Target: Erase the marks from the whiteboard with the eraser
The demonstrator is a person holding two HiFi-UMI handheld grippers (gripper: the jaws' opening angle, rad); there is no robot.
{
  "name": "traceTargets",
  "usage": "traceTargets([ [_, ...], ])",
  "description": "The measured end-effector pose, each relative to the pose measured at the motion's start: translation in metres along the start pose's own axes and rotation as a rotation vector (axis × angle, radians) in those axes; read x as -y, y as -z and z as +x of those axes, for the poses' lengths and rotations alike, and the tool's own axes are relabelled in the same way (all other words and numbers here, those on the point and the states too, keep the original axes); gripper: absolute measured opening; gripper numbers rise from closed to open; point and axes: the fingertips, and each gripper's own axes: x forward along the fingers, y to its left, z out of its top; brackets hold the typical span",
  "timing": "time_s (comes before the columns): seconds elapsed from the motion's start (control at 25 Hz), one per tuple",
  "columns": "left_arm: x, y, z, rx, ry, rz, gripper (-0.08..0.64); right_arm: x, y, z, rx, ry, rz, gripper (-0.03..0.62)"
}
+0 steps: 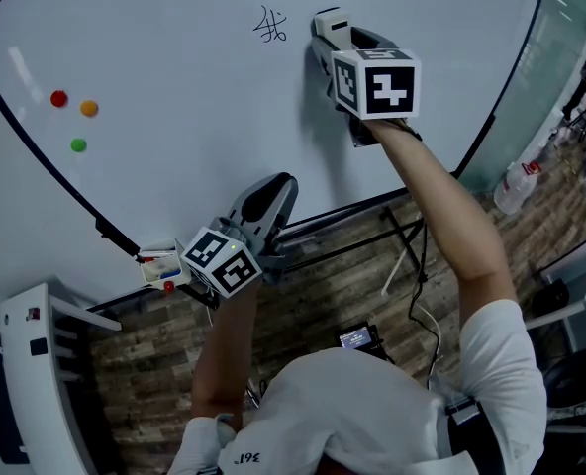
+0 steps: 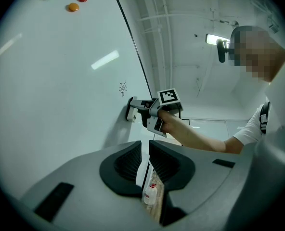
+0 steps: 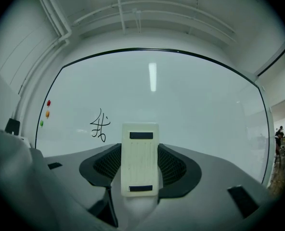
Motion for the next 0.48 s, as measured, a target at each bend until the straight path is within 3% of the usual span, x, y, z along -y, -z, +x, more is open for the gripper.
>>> traceTargets([
  [0.2, -0.004, 0.0, -0.005, -0.004, -0.009, -0.003, 0.054, -0.016, 0.003, 0.002, 0.0, -0.028, -0.02, 0.253],
  [0.48, -0.007, -0.003, -0.016, -0.012, -0.033, -0.015, 0.054, -0.061, 0.013, 0.001, -0.043, -0.157, -0.054, 0.253],
])
